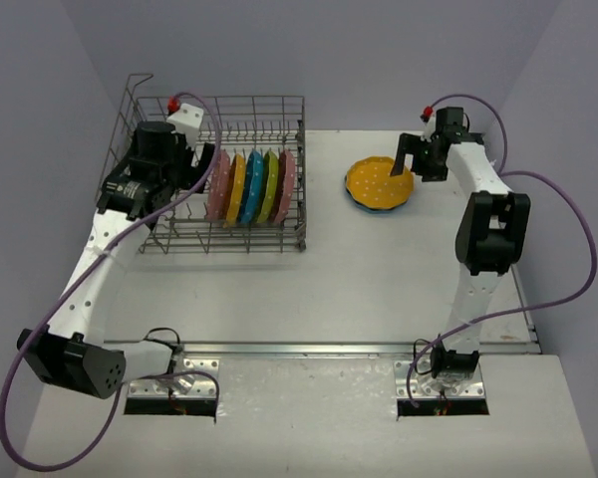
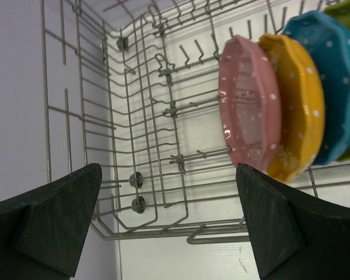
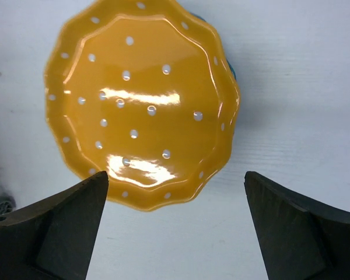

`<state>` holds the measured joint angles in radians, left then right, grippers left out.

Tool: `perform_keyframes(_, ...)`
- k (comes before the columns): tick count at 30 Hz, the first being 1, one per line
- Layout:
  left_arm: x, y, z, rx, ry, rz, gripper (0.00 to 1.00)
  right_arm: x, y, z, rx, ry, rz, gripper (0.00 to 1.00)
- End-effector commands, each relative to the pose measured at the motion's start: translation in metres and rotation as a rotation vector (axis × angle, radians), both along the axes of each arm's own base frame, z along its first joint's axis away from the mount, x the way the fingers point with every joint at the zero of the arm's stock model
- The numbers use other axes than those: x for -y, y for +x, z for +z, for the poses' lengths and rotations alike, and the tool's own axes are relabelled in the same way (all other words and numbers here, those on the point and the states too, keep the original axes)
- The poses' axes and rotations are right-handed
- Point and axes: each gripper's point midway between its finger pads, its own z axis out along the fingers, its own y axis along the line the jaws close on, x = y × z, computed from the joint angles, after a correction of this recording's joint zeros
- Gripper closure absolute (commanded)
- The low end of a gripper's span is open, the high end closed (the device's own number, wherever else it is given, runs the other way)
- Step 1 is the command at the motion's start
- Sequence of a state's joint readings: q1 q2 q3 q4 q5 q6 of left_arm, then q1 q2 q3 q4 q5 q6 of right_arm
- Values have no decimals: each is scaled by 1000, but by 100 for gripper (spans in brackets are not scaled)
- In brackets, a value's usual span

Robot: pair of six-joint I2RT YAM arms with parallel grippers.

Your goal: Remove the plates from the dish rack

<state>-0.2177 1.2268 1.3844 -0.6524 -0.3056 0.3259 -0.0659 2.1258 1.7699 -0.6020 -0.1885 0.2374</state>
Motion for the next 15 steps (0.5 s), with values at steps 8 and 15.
perform_keyframes(8,37,29,-46,-193,-297,-113,33,-4,-39,161,336,-59,62,1)
perform_keyframes(15,50,51,-73,-240,-352,-130,39,-12,-75,167,356,-31,75,1)
